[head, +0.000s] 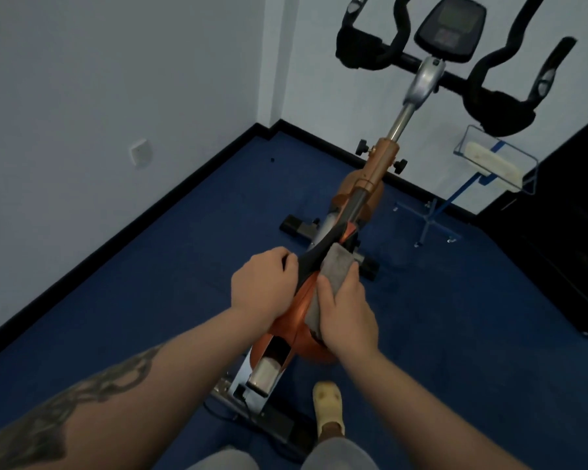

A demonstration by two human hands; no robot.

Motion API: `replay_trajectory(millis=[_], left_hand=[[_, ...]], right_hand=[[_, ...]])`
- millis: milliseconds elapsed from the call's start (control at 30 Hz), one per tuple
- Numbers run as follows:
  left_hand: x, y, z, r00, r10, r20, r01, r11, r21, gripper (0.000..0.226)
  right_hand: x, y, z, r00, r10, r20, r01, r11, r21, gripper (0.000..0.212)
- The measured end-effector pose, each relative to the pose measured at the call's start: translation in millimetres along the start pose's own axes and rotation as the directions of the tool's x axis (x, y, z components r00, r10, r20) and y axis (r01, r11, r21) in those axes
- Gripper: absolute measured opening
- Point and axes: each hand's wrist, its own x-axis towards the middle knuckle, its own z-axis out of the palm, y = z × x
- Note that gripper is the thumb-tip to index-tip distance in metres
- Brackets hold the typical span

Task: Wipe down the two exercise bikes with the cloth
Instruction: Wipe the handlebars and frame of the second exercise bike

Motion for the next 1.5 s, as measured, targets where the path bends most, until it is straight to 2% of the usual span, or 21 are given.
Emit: replay_trajectory(millis=[167,300,367,433,467,500,567,633,733,800,833,933,1000,1067,1100,1167,1233,1300,1367,1433,1500], left_hand=[[-1.2,2.4,1.5,1.000,-0.016,-0.018,0.017,1.000,0.018,0.031],[-0.5,0.8,1.2,0.999,-0.034,-0.019,0.034,0.999,0.008,0.029],[-0.7,-0.4,2.3,0.998,-0.050,-0.025,0.050,0.999,0.000,0.029],[-0.8,0.4,1.2,0.997,-0.069,-0.022,0.069,0.998,-0.012,0.029],[-1.2,1.2,0.6,0.996,-0.086,-0.029,0.085,0.996,-0.024,0.028],[-2.2,1.7,0.3,0.994,-0.103,-0.041,0.102,0.994,-0.037,0.027],[-6.3,3.5,-0.6,0.984,-0.152,-0.090,0.148,0.988,-0.044,0.025],[-9.6,3.9,-0.6,0.961,-0.225,-0.158,0.221,0.974,-0.044,0.021],[-11.9,5.9,1.4,0.899,-0.348,-0.267,0.337,0.937,-0.088,0.019],[-13.6,9.2,2.7,0.857,-0.413,-0.309,0.404,0.910,-0.095,0.020],[-14.6,10.7,3.7,0.839,-0.435,-0.328,0.430,0.898,-0.091,0.021],[-19.7,14.2,8.2,0.764,-0.511,-0.394,0.507,0.853,-0.123,0.026],[-23.4,16.9,12.2,0.695,-0.583,-0.421,0.553,0.808,-0.206,0.027],[-26.1,20.5,13.3,0.615,-0.659,-0.432,0.580,0.750,-0.317,0.026],[-26.2,21.9,13.7,0.581,-0.689,-0.433,0.584,0.724,-0.368,0.027],[-29.2,28.5,19.1,0.526,-0.741,-0.416,0.572,0.671,-0.472,0.030],[-38.7,39.2,31.1,0.507,-0.764,-0.399,0.513,0.640,-0.572,0.032],[-51.8,51.6,42.5,0.490,-0.775,-0.399,0.450,0.616,-0.646,0.040],[-64.9,61.5,51.2,0.471,-0.791,-0.390,0.438,0.593,-0.676,0.053],[-73.7,70.4,60.6,0.481,-0.791,-0.378,0.449,0.592,-0.669,0.060],[-80.8,79.7,68.9,0.507,-0.767,-0.393,0.422,0.618,-0.663,0.063]], right_hand=[[43.6,-6.9,2.6,0.991,0.128,0.024,-0.127,0.991,-0.047,0.066],[78.7,-8.3,3.7,0.986,0.166,0.004,-0.166,0.981,0.102,0.064],[93.7,-7.4,2.6,0.993,0.113,-0.031,-0.109,0.989,0.103,0.064],[109.3,-6.6,-4.8,0.996,-0.057,-0.071,0.054,0.998,-0.046,0.058],[120.6,-6.3,-10.7,0.982,-0.186,-0.032,0.179,0.971,-0.158,0.051],[130.0,-6.6,-17.9,0.949,-0.307,0.064,0.312,0.904,-0.292,0.044],[141.1,-11.1,-29.4,0.827,-0.488,0.280,0.559,0.655,-0.509,0.040],[126.8,-20.3,-28.0,0.693,-0.599,0.400,0.695,0.411,-0.590,0.042],[98.0,-20.4,-18.2,0.458,-0.764,0.454,0.882,0.325,-0.342,0.044],[114.3,-11.0,-31.4,0.253,-0.839,0.481,0.965,0.182,-0.189,0.028],[132.7,-7.4,-41.6,0.199,-0.820,0.537,0.978,0.134,-0.157,0.024],[178.4,-4.4,-60.1,0.204,-0.711,0.673,0.978,0.115,-0.175,0.031],[177.0,-9.9,-52.9,0.212,-0.706,0.675,0.962,0.029,-0.272,0.029],[154.9,-21.1,-35.1,0.178,-0.712,0.679,0.945,-0.068,-0.319,0.031],[141.3,-24.9,-25.6,0.169,-0.731,0.661,0.948,-0.064,-0.312,0.031],[121.0,-24.1,-13.2,0.082,-0.805,0.587,0.971,-0.069,-0.230,0.040],[120.8,-15.5,-17.3,-0.019,-0.849,0.528,0.993,-0.076,-0.085,0.049],[139.1,-7.6,-31.8,-0.059,-0.822,0.567,0.997,-0.025,0.069,0.051],[162.3,-6.9,-39.8,-0.094,-0.759,0.644,0.993,-0.115,0.010,0.050],[172.1,-18.0,-35.4,-0.065,-0.659,0.749,0.960,-0.247,-0.134,0.051],[157.2,-38.4,-22.3,0.028,-0.593,0.805,0.964,-0.198,-0.180,0.050]])
